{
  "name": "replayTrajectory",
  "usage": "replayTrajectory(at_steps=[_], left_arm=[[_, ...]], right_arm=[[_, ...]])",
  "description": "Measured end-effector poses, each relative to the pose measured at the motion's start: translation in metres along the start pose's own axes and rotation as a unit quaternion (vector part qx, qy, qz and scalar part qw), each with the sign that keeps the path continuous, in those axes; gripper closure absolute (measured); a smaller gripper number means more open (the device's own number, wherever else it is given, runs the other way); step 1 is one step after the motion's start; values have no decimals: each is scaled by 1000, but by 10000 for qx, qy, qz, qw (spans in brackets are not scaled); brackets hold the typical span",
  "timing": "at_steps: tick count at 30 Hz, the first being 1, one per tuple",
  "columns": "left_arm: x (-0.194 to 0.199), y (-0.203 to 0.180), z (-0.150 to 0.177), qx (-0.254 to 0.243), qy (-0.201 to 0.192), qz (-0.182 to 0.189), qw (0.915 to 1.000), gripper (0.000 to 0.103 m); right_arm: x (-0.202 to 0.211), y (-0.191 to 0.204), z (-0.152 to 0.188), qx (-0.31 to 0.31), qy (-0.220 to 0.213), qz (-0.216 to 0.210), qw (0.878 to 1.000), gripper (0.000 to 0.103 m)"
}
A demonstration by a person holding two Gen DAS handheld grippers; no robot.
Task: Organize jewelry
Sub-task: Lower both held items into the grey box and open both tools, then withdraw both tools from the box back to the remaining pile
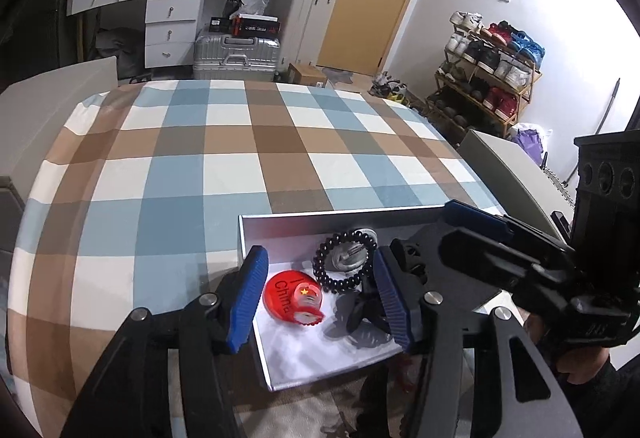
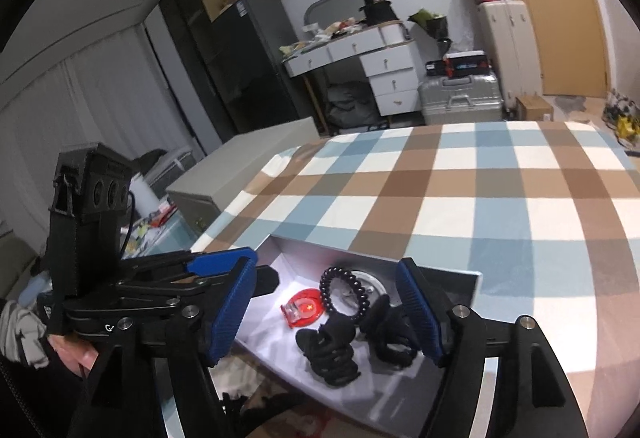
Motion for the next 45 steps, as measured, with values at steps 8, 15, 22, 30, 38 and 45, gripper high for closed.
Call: replayTrajectory(at_steps=[8, 15, 22, 30, 38, 45], left_arm=[[18, -5, 9, 50, -200, -121, 9997, 54], [33, -11, 20, -2, -352, -319, 9989, 53], [46, -19, 32, -62, -519, -436, 9977, 42], [52, -21, 46, 153, -573, -798, 9950, 20], [53, -8, 71, 575, -544, -1297, 9884, 13], [46, -1, 101, 587, -423, -1382, 9878, 6]], right_arm=[[31, 3, 13, -137, -306, 89, 9994, 21], [54, 13, 25, -121, -567, 133, 9982, 12], [69, 22, 42, -107, -681, 186, 9974, 8], [71, 37, 63, -58, -487, 321, 9983, 8], [59, 35, 87, -143, -74, 487, 9987, 8], [34, 32, 98, -213, 326, 530, 9978, 8]])
Point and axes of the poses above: each gripper's, at about its wrist camera, not at the fingertips, and x roughly against the way its jaws point, y to its left, z to its underside, the point moved 3 cm from there along -x, roughly the way its jaws point, and after that the axes turned 15 degrees about y, right-handed, at the moved point
